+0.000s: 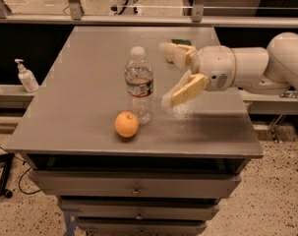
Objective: Move water bottle near orange
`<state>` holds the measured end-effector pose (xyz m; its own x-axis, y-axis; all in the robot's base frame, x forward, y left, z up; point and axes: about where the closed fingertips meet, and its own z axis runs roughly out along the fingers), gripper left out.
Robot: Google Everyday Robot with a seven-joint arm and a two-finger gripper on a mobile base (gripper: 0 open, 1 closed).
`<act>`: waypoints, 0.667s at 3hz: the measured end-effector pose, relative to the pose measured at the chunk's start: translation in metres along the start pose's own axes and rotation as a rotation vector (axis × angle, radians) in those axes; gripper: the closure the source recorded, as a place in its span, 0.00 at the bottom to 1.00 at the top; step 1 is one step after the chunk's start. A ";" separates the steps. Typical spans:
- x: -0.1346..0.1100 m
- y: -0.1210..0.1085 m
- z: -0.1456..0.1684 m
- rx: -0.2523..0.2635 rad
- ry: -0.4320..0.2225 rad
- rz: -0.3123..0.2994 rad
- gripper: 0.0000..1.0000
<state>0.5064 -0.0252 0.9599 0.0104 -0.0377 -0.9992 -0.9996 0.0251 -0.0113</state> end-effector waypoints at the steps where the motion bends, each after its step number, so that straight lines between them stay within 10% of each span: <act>1: -0.048 0.001 -0.051 0.139 0.056 -0.098 0.00; 2: -0.061 0.004 -0.063 0.171 0.063 -0.123 0.00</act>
Offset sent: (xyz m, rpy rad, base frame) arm -0.0022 -0.0390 0.0407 -0.0470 -0.0843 -0.1083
